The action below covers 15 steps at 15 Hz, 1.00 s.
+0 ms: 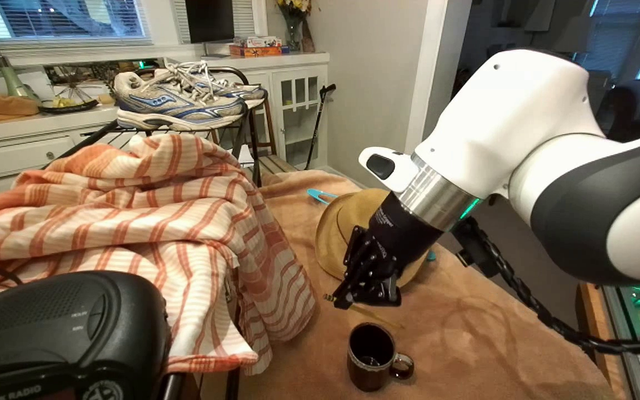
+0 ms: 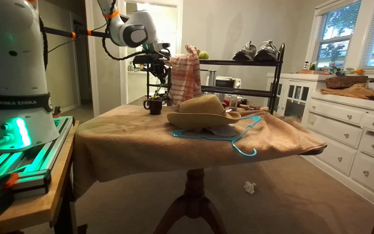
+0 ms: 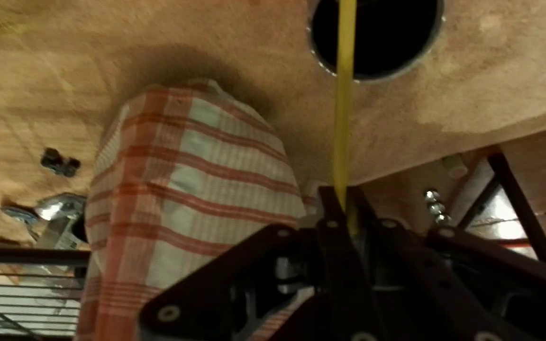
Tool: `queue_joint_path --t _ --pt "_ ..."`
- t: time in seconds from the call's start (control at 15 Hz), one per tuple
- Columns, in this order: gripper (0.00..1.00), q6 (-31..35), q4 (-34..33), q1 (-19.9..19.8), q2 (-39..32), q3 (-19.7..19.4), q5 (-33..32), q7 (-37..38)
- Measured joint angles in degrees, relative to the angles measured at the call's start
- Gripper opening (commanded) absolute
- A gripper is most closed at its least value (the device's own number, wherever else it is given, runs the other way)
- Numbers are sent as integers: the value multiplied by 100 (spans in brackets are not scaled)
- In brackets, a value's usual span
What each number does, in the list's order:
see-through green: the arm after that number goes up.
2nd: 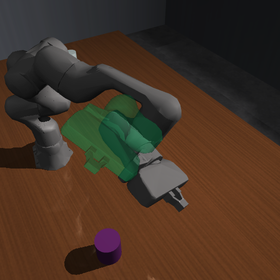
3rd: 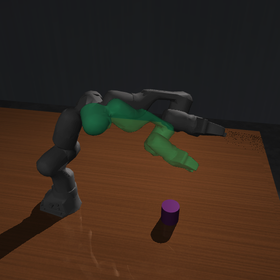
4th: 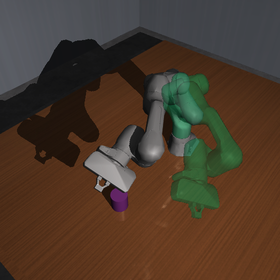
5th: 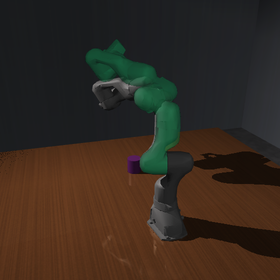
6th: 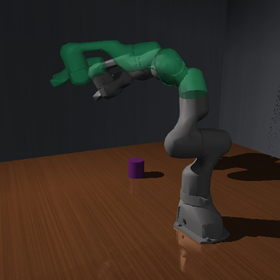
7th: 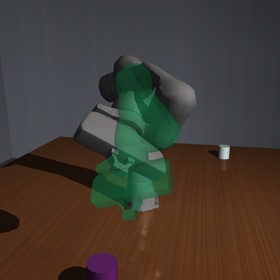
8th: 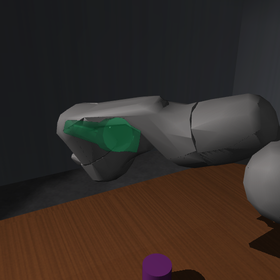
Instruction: Put the pencil in the cup
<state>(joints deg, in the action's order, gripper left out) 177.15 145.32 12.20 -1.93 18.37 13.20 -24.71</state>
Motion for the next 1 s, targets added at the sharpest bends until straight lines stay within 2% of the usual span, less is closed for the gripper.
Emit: queue_joint_path --t 0.2,0.4,0.6,1.0 --pt "2 414 -107 40 -78 687 1336 -904" --pt "2 424 -329 -12 -66 1128 2258 -1678" --pt "2 424 -471 -131 -18 1258 3007 -2487" --pt "2 381 -618 -411 39 1255 4433 -4158"
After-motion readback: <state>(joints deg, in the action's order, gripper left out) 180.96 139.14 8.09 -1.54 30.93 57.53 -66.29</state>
